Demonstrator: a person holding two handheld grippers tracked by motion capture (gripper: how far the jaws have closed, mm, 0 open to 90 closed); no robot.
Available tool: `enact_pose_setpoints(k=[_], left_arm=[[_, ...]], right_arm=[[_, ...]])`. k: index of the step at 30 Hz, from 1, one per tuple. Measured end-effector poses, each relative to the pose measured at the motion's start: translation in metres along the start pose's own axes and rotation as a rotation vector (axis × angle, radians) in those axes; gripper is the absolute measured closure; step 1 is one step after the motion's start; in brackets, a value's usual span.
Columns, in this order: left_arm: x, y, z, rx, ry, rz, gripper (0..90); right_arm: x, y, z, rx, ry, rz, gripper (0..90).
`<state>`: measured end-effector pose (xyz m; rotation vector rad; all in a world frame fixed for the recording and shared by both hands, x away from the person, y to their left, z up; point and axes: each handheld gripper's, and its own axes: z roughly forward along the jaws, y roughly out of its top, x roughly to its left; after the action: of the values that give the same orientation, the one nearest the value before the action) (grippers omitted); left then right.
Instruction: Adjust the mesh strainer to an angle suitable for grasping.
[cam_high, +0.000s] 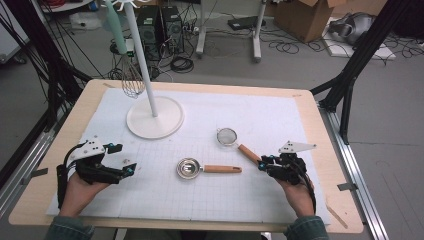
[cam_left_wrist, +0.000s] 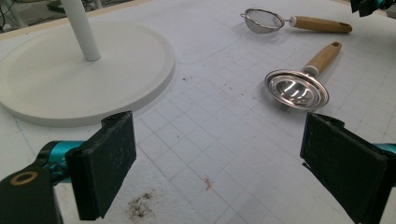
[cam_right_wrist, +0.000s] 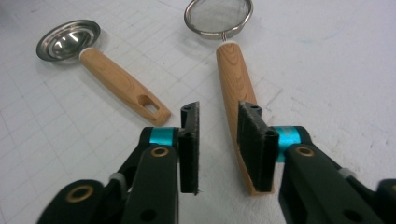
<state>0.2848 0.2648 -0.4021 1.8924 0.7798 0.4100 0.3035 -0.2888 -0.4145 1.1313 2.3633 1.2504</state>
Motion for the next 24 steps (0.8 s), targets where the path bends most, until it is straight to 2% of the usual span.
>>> enact_pose_setpoints(k=[6, 13, 18, 24], left_arm=[[0.002, 0.000, -0.002, -0.001, 0.000, -0.004, 11.0], [0.004, -0.001, -0.005, -0.008, 0.005, -0.006, 11.0], [0.004, 0.000, -0.005, -0.009, 0.007, -0.002, 11.0], [0.004, 0.000, -0.005, -0.011, 0.007, -0.002, 11.0]], right_arm=[[-0.005, 0.009, -0.003, -0.021, 0.007, 0.013, 54.6], [-0.014, 0.022, -0.005, -0.001, 0.015, 0.027, 40.5], [-0.020, 0.029, -0.007, 0.000, 0.013, 0.027, 33.8], [-0.028, 0.035, -0.008, -0.009, 0.002, 0.027, 30.8]])
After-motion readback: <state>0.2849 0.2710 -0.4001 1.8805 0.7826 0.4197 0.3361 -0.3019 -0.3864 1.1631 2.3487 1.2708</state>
